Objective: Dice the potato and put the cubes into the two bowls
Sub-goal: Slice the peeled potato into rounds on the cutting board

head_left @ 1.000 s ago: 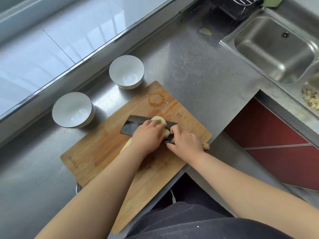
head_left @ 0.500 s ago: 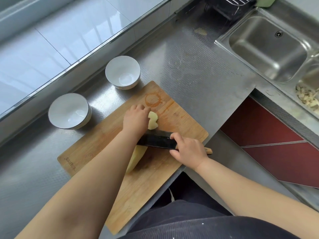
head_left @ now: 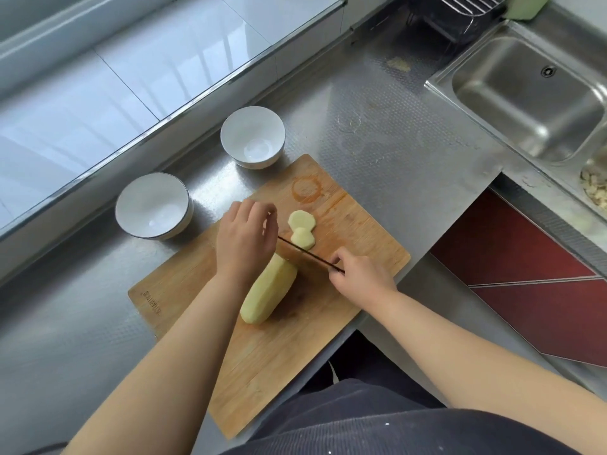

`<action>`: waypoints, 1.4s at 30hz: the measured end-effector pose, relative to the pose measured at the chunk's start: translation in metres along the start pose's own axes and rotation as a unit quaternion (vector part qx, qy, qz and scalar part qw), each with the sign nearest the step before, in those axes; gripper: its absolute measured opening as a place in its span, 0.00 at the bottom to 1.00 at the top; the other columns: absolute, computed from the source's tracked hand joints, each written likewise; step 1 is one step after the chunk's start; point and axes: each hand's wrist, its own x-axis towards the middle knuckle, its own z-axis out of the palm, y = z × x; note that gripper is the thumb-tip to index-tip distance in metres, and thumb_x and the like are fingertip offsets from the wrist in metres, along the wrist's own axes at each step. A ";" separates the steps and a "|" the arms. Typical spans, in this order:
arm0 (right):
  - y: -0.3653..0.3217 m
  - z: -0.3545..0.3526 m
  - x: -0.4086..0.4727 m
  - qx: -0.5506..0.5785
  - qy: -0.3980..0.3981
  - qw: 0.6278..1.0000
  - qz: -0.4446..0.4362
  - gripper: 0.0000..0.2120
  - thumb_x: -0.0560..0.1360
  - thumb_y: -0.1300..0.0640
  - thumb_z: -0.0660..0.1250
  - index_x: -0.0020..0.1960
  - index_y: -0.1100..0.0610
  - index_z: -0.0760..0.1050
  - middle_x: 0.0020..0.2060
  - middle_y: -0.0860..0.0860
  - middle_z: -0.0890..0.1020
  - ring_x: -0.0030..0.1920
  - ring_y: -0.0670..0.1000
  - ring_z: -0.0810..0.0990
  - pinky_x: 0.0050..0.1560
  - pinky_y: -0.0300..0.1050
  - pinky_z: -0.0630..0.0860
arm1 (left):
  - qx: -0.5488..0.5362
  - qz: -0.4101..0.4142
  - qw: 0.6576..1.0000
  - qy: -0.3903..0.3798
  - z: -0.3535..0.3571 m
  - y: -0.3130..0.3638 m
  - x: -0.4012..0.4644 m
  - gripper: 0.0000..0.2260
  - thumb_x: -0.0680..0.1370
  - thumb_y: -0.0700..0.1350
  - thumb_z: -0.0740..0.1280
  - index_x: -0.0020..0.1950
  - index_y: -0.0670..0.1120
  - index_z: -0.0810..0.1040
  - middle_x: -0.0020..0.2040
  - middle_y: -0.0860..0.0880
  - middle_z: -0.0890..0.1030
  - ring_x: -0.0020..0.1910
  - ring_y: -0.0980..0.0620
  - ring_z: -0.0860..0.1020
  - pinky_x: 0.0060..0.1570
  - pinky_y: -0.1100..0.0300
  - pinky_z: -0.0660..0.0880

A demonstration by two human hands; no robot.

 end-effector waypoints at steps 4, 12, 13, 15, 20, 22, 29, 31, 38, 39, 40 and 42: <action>0.004 -0.011 0.010 0.015 -0.003 0.999 0.034 0.10 0.79 0.45 0.58 0.56 0.46 0.72 0.43 0.46 0.81 0.40 0.51 0.78 0.37 0.45 0.75 | -0.006 -0.019 0.998 -0.054 0.004 0.002 -0.056 0.05 0.78 0.42 0.64 0.49 0.42 0.78 0.46 0.45 0.78 0.44 0.47 0.73 0.42 0.54 0.71; -0.007 -0.028 0.016 -0.006 0.018 0.999 0.031 0.12 0.80 0.45 0.58 0.60 0.48 0.73 0.39 0.45 0.77 0.38 0.50 0.75 0.29 0.41 0.65 | 0.023 -0.048 0.990 -0.134 0.011 -0.004 -0.087 0.12 0.78 0.48 0.60 0.49 0.43 0.79 0.49 0.45 0.78 0.47 0.45 0.74 0.44 0.52 0.74; -0.009 -0.027 0.012 -0.003 0.013 0.999 0.030 0.12 0.80 0.45 0.58 0.60 0.48 0.73 0.40 0.45 0.78 0.38 0.50 0.76 0.29 0.41 0.66 | 0.023 -0.047 0.989 -0.137 0.012 -0.004 -0.086 0.12 0.78 0.49 0.60 0.49 0.44 0.79 0.49 0.45 0.78 0.47 0.45 0.74 0.44 0.52 0.73; -0.016 -0.023 0.003 -0.003 0.008 1.000 0.021 0.13 0.80 0.46 0.58 0.62 0.47 0.73 0.44 0.46 0.81 0.40 0.51 0.77 0.32 0.42 0.70 | 0.024 -0.042 0.990 -0.134 0.016 -0.004 -0.084 0.11 0.78 0.49 0.61 0.48 0.44 0.79 0.48 0.45 0.79 0.46 0.45 0.74 0.43 0.52 0.73; -0.038 -0.010 -0.025 -0.042 0.003 0.998 -0.045 0.15 0.81 0.50 0.57 0.66 0.50 0.71 0.48 0.51 0.83 0.46 0.55 0.81 0.41 0.47 0.78 | 0.012 -0.076 0.991 -0.113 0.031 -0.006 -0.090 0.12 0.77 0.47 0.62 0.47 0.40 0.79 0.47 0.41 0.79 0.45 0.41 0.74 0.43 0.49 0.74; -0.045 -0.006 -0.034 -0.066 0.006 0.995 -0.069 0.15 0.81 0.51 0.56 0.65 0.51 0.72 0.49 0.51 0.83 0.47 0.56 0.82 0.43 0.48 0.77 | 0.007 -0.091 0.990 -0.105 0.033 -0.005 -0.093 0.13 0.77 0.48 0.61 0.49 0.39 0.79 0.49 0.40 0.79 0.47 0.42 0.73 0.46 0.49 0.73; -0.054 -0.008 -0.047 -0.068 0.023 0.994 -0.077 0.16 0.82 0.52 0.55 0.65 0.53 0.73 0.48 0.52 0.84 0.47 0.56 0.82 0.42 0.48 0.77 | -0.002 -0.098 0.990 -0.101 0.034 -0.002 -0.090 0.14 0.75 0.47 0.61 0.51 0.38 0.78 0.49 0.40 0.79 0.47 0.43 0.72 0.47 0.51 0.74; -0.057 -0.010 -0.050 -0.050 0.020 0.996 -0.072 0.16 0.82 0.52 0.55 0.65 0.53 0.73 0.47 0.53 0.84 0.47 0.56 0.82 0.43 0.48 0.78 | -0.003 -0.096 0.991 -0.096 0.036 -0.003 -0.091 0.14 0.75 0.46 0.61 0.51 0.38 0.78 0.49 0.40 0.79 0.47 0.43 0.72 0.47 0.51 0.73; -0.062 -0.010 -0.050 -0.034 0.009 0.998 -0.048 0.13 0.82 0.52 0.55 0.61 0.54 0.74 0.45 0.53 0.82 0.44 0.57 0.80 0.39 0.46 0.75 | -0.011 -0.084 0.993 -0.077 0.038 -0.004 -0.091 0.12 0.76 0.45 0.61 0.49 0.37 0.78 0.48 0.40 0.78 0.45 0.43 0.72 0.45 0.50 0.74; -0.063 -0.011 -0.051 -0.034 0.008 0.998 -0.048 0.13 0.82 0.53 0.55 0.61 0.54 0.74 0.45 0.53 0.82 0.44 0.57 0.80 0.38 0.46 0.74 | -0.010 -0.084 0.994 -0.076 0.038 -0.004 -0.092 0.12 0.76 0.45 0.61 0.49 0.37 0.78 0.47 0.40 0.78 0.45 0.44 0.72 0.45 0.50 0.74; -0.063 -0.011 -0.051 -0.035 0.007 0.998 -0.048 0.13 0.82 0.53 0.55 0.61 0.54 0.74 0.45 0.53 0.82 0.44 0.57 0.80 0.38 0.45 0.73 | -0.008 -0.083 0.994 -0.075 0.037 -0.004 -0.092 0.12 0.76 0.45 0.61 0.49 0.37 0.78 0.47 0.40 0.78 0.45 0.44 0.72 0.45 0.50 0.74; -0.063 -0.012 -0.052 -0.036 0.007 0.998 -0.048 0.13 0.82 0.53 0.55 0.60 0.54 0.74 0.44 0.53 0.82 0.44 0.57 0.80 0.37 0.45 0.72 | -0.005 -0.081 0.994 -0.071 0.037 -0.003 -0.093 0.12 0.76 0.45 0.61 0.49 0.37 0.78 0.48 0.40 0.78 0.46 0.44 0.72 0.45 0.51 0.74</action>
